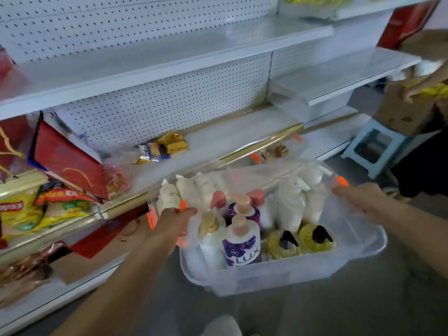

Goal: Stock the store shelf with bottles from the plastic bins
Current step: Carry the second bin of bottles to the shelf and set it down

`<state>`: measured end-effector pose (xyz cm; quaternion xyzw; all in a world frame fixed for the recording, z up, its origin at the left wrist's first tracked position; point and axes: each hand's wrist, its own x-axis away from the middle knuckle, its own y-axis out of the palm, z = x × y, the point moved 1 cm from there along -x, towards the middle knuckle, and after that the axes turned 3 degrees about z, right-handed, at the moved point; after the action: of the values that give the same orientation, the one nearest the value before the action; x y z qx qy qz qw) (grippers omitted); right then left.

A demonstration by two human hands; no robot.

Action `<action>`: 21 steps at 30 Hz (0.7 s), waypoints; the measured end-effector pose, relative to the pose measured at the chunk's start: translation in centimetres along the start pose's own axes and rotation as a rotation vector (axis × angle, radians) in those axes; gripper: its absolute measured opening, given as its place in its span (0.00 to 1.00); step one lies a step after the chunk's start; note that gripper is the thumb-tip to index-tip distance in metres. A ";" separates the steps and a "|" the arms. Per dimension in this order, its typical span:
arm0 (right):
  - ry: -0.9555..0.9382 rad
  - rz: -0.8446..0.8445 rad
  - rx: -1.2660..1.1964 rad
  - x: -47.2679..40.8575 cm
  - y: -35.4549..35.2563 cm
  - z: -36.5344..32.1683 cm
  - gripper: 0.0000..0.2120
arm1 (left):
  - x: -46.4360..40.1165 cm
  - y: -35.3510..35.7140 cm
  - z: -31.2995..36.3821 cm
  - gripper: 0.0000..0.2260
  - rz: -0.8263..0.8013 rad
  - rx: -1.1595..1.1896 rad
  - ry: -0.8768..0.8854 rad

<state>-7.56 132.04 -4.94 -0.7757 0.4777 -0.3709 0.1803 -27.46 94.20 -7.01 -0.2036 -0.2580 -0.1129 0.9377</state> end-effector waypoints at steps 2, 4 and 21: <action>0.030 0.056 -0.003 -2.8 -1.6 0.7 0.18 | -0.8 3.5 1.6 0.10 -0.060 0.004 -0.009; 0.068 0.081 -0.020 -5.6 -2.8 1.6 0.19 | -1.8 6.7 3.0 0.10 -0.097 0.007 0.004; 0.191 0.128 0.145 -32.1 -3.2 -5.4 0.26 | -17.4 28.1 10.4 0.06 -0.135 -0.142 -0.145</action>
<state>-18.31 162.07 -12.31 -0.6897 0.5132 -0.4642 0.2131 -37.75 125.69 -17.12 -0.2592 -0.3295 -0.1787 0.8901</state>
